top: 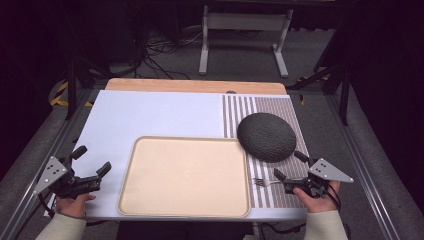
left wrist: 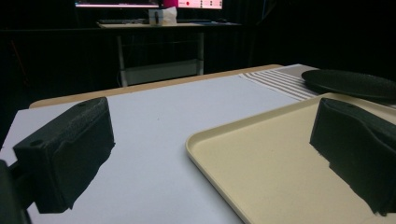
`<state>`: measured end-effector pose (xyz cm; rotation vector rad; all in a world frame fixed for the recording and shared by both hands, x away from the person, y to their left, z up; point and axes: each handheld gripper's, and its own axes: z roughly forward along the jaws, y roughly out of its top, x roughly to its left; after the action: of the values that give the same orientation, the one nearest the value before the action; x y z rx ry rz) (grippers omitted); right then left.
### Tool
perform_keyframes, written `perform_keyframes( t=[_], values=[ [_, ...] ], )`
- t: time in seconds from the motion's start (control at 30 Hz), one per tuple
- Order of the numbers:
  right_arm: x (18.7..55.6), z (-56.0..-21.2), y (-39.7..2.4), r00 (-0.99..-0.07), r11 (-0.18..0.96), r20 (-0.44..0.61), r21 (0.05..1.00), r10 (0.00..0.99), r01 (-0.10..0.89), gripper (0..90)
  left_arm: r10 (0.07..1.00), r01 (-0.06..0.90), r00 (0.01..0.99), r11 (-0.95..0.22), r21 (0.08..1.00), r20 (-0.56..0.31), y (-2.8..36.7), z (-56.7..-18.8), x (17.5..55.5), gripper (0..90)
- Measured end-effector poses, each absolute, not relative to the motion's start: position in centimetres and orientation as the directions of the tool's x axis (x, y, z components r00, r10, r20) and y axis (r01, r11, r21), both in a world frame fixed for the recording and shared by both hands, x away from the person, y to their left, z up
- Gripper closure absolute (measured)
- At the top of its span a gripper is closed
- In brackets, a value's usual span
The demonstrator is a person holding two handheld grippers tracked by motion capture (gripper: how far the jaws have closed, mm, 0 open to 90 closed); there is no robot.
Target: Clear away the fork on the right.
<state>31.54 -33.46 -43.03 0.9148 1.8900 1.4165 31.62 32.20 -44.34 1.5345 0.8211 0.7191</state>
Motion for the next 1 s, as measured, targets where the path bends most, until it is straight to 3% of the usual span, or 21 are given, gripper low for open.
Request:
perform_keyframes(
  t=[0.63,1.0],
  values=[
    [31.1,-42.6,-34.2,-0.570,0.166,-0.036,0.970,0.821,0.178,4.6,0.827,0.090,0.563,-0.069,0.994,0.006,32.0,-44.2,31.5,0.3],
    [32.6,-39.7,-33.5,-0.606,0.222,-0.061,0.956,0.793,0.193,4.5,0.833,0.088,0.553,-0.068,0.994,0.008,32.3,-44.1,31.1,0.3]
  ],
)
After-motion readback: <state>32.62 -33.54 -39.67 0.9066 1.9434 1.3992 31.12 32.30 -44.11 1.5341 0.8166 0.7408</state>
